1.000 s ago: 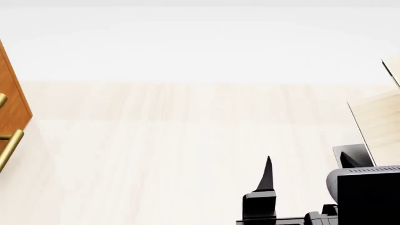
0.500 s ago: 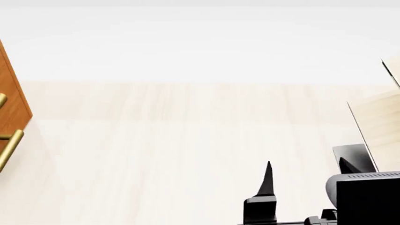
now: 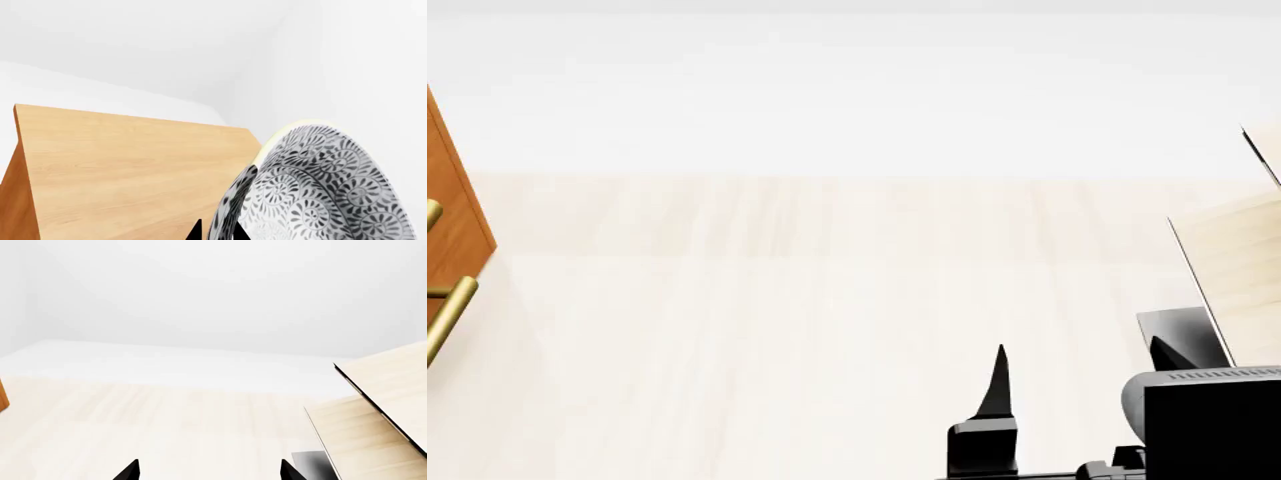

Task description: Close the top drawer of the cabinet and put the bowl on top of it.

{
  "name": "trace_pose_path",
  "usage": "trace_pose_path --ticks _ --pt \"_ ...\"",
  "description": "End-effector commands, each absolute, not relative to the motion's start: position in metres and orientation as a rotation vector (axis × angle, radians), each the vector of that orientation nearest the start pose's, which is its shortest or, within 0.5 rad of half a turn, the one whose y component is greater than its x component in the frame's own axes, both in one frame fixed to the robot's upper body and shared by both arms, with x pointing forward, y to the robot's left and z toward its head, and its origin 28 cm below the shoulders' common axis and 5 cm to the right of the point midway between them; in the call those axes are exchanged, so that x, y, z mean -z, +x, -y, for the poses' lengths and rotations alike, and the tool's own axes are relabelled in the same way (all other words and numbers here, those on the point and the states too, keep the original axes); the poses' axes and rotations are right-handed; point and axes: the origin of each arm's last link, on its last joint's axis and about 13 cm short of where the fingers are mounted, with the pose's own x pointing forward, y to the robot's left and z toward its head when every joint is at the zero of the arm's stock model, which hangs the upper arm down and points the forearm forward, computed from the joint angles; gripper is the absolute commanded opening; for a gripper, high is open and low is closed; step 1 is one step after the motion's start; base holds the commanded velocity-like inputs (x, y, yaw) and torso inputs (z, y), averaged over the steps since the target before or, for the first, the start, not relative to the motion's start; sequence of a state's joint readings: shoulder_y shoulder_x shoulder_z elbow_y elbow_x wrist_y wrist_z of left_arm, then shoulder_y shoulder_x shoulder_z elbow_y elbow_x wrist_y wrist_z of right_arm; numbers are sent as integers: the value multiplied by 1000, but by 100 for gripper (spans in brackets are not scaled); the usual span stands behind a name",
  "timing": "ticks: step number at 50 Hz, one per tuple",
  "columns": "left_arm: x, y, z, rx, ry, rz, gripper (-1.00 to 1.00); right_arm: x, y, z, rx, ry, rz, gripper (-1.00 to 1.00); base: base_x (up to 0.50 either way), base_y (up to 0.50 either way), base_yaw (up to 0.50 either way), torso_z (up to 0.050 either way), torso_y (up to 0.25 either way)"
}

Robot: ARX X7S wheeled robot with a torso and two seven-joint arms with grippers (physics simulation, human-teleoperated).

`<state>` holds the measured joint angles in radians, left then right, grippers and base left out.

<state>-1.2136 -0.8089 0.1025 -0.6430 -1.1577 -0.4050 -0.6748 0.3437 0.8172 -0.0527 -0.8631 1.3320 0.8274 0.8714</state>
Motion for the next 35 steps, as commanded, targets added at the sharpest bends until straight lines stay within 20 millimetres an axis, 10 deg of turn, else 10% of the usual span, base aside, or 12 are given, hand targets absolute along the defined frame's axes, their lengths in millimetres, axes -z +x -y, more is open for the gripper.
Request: trace_pose_path --ticks 1,35 --pt "-293 326 -437 -778 -647 154 -100 -202 169 136 -61 -47 -63 100 0 0 0 0 0" --pt "-281 320 -435 -811 -635 115 -100 -197 176 133 -74 -46 -76 100 0 0 0 0 0"
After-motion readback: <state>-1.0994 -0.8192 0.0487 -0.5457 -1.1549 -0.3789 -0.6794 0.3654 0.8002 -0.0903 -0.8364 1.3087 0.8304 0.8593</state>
